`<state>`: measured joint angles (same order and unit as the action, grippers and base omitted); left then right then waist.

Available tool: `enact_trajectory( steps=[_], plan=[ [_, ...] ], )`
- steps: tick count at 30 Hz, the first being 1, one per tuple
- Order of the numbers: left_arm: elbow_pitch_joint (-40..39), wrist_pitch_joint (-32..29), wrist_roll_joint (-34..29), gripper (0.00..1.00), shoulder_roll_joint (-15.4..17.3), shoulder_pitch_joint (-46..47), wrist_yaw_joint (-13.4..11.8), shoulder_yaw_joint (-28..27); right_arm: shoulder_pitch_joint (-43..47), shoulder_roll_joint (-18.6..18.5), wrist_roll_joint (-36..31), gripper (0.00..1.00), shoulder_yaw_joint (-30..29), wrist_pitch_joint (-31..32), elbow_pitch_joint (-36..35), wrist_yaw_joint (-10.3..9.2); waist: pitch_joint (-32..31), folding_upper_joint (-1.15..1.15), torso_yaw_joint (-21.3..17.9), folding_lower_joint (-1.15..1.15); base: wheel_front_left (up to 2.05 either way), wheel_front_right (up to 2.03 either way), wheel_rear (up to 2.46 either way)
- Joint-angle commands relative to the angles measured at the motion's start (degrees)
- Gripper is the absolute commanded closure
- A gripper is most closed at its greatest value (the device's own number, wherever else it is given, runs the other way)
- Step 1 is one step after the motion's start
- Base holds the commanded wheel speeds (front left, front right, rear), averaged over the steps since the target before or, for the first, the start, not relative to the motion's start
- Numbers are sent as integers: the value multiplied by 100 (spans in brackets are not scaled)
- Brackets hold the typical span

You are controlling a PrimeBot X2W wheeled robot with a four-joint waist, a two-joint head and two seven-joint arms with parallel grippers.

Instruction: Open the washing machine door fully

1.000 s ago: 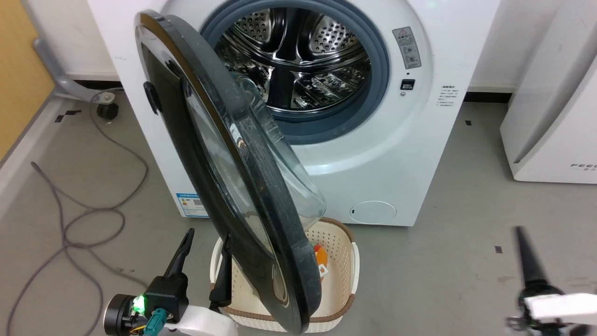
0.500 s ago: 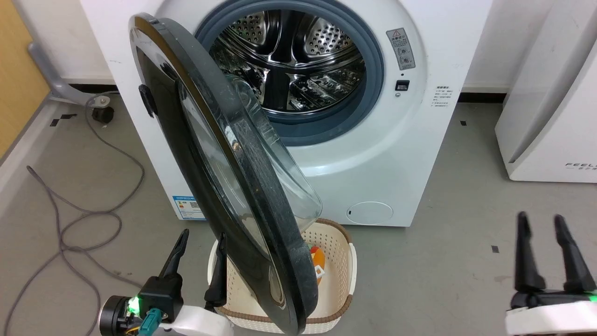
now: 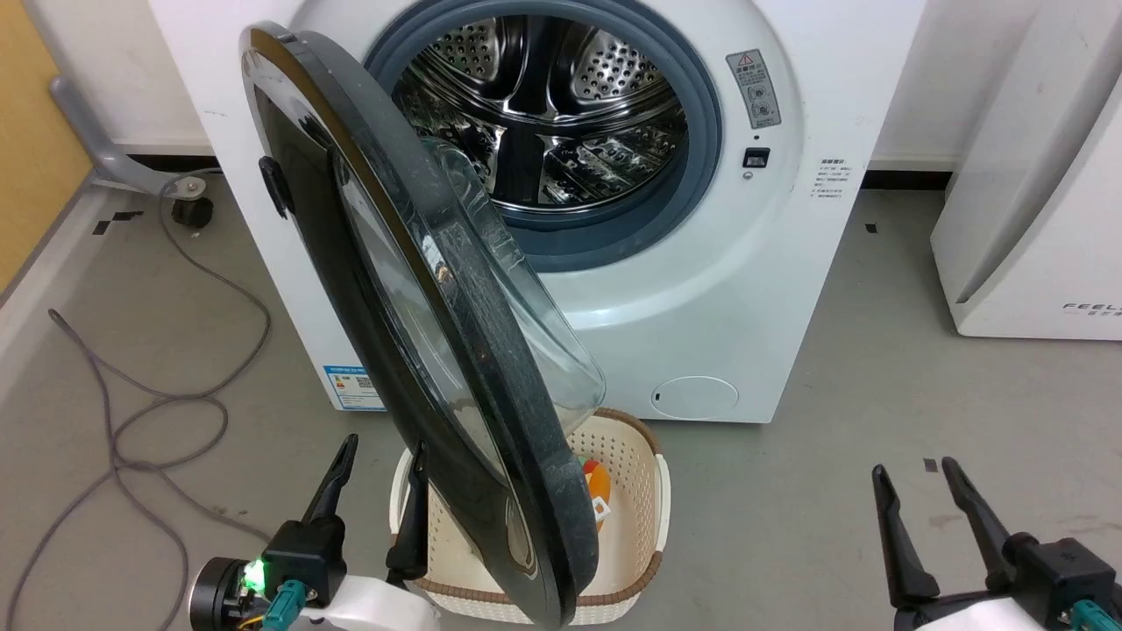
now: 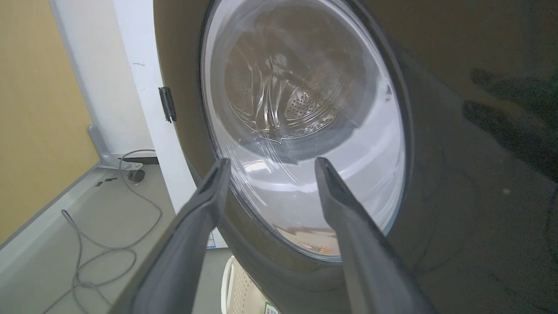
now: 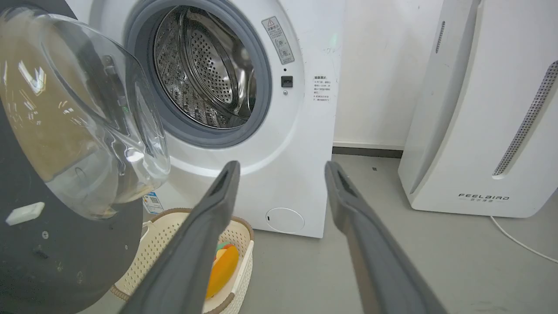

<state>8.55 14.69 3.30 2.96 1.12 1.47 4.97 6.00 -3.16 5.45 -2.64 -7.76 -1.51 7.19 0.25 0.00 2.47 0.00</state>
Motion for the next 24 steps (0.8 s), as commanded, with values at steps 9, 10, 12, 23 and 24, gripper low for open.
enact_trajectory(
  steps=[9,10,12,23,24],
  plan=[
    [65,30,29,100,-4,-59,50,-19,-42,27,133,0,50,-129,238,30,-10,0,-24,0,0,0,0],
    [65,30,29,100,-4,-58,53,-20,-46,27,140,0,48,-131,243,30,-12,0,-23,0,0,0,0],
    [61,30,31,100,-5,-58,55,-25,-53,27,160,0,44,-138,247,30,-12,0,-24,0,0,0,0],
    [-521,30,110,100,-7,77,30,-192,-47,28,259,0,30,-122,237,30,-15,0,-17,0,0,0,0],
    [-659,30,104,100,-7,107,25,-220,-46,28,265,0,23,-121,235,30,-15,0,-12,0,0,0,0]
  ],
)
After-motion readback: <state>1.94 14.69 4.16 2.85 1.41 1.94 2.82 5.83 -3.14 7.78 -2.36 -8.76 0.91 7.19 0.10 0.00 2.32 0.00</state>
